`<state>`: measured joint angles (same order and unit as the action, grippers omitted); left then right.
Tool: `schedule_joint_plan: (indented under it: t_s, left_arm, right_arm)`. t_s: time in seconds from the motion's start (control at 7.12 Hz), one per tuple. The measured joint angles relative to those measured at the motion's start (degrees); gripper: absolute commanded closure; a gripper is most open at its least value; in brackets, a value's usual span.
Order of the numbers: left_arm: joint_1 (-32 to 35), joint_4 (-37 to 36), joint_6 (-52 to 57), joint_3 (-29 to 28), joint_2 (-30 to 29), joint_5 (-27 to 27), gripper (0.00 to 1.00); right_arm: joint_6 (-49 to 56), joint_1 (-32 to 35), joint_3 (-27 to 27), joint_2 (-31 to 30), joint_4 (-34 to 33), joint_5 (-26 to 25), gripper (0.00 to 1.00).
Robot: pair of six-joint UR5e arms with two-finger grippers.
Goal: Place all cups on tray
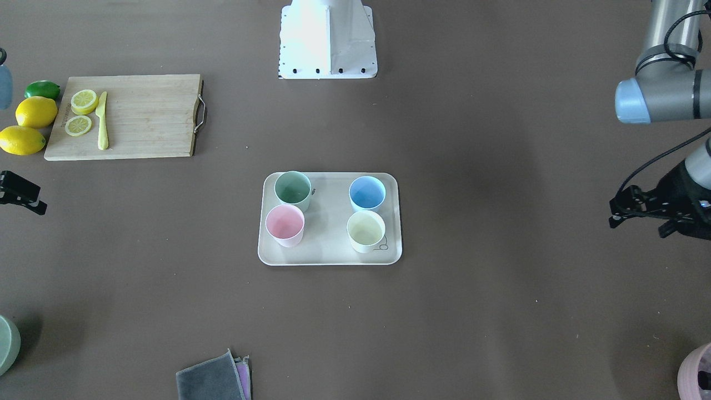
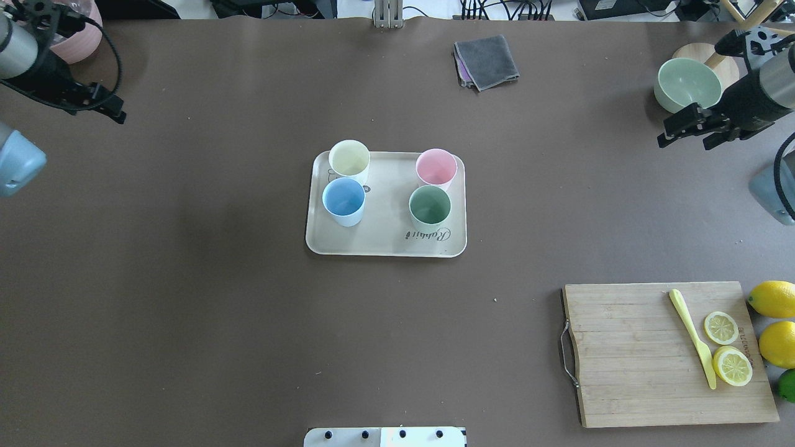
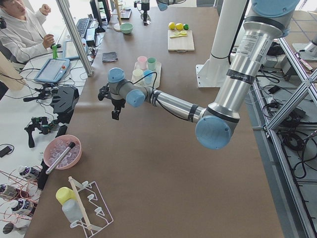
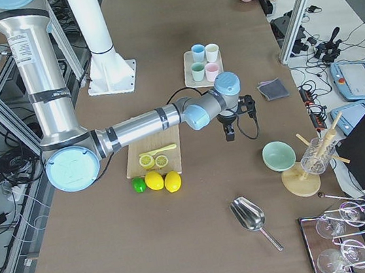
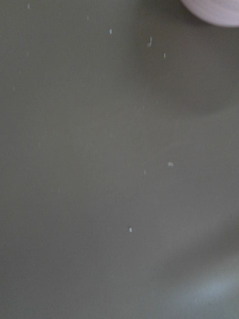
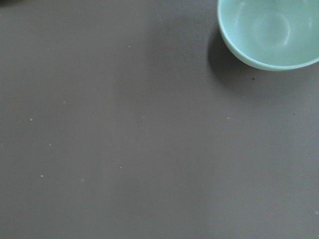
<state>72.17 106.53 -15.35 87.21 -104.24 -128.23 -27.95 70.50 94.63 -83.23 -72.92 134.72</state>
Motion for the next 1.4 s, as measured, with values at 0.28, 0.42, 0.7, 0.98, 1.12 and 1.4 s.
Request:
schedule_joint_plan:
  t_s: [0.28,0.42,0.7,0.98,1.12,1.4]
  left_arm:
    - [9.03,-0.12,9.42,-1.64,4.49,-5.47,0.02]
    - [11.88,-0.4,11.72,-2.44,5.6,-7.69,0.02]
    - [13.43,-0.66,12.84,-2.67,7.33,-8.76,0.02]
    - [13.32,-0.43,12.81,-2.06,9.53,-8.2,0.02]
    - [13.22,-0.29,12.73,-1.51,9.99,-8.07,0.02]
    - [12.9,-0.5,12.69,0.31,10.57,-7.98,0.02]
  right_arm:
    - [6.22,2.9,-0.92,-3.12,-0.05,0.04,0.0]
    - [7.63,4.2,-1.19,-4.23,-0.04,0.15,0.0]
    - [10.5,7.18,-1.24,-6.36,-0.08,1.88,0.0]
    - [11.69,8.0,-1.15,-7.05,-0.04,2.87,0.0]
    - [11.86,8.1,-1.13,-7.12,0.04,2.96,0.0]
    - [12.66,8.15,-1.3,-7.17,0.23,3.0,0.0]
